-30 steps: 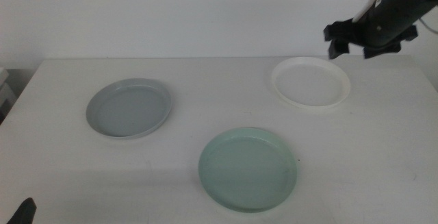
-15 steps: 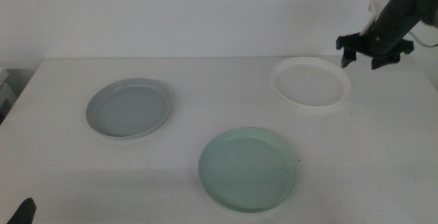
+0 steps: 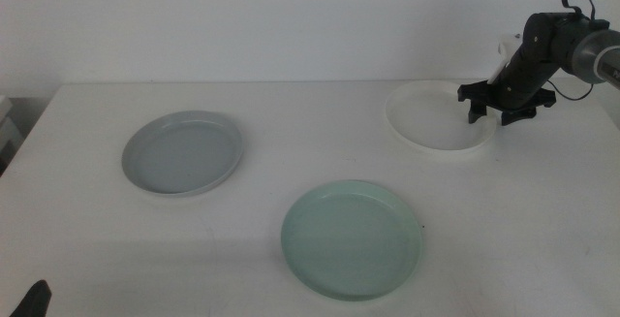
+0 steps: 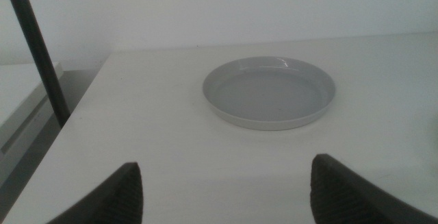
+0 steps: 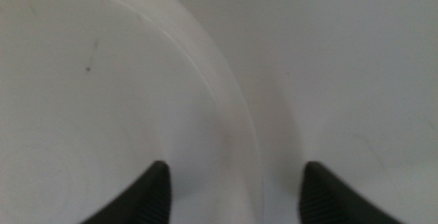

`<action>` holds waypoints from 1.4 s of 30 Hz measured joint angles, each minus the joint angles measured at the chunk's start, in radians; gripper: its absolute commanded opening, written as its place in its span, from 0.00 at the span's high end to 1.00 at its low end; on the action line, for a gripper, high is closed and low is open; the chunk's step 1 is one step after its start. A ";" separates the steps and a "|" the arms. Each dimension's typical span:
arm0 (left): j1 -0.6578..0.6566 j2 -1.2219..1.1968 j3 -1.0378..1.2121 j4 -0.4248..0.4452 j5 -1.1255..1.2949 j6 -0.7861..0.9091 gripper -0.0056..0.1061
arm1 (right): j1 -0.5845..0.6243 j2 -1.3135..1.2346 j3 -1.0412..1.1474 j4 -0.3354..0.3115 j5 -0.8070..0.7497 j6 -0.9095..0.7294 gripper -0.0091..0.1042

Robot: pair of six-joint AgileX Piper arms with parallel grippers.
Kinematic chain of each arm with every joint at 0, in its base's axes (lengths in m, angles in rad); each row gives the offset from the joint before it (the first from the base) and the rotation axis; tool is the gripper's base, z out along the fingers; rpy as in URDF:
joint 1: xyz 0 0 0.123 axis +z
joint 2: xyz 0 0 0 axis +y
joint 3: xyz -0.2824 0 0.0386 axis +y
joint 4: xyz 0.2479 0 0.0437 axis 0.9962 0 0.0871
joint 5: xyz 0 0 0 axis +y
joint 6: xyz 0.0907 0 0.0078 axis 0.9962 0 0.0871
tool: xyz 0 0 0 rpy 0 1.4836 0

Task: Stack the three bowls on top of each other.

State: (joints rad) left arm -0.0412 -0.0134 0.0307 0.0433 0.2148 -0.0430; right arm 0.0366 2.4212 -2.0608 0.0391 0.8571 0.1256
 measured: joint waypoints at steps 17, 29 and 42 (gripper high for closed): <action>0.000 0.000 0.000 0.000 0.000 0.000 0.23 | 0.003 -0.257 0.203 0.073 -0.051 -0.009 0.93; 0.000 0.000 0.000 0.000 0.001 0.000 0.23 | 0.248 -0.746 0.728 0.126 -0.198 -0.041 0.93; 0.000 0.000 0.000 0.000 0.002 0.000 0.23 | 0.413 -0.788 1.047 0.184 -0.392 -0.032 0.93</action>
State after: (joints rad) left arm -0.0412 -0.0134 0.0307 0.0433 0.2164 -0.0430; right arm 0.4491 1.6335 -1.0138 0.2226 0.4655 0.0934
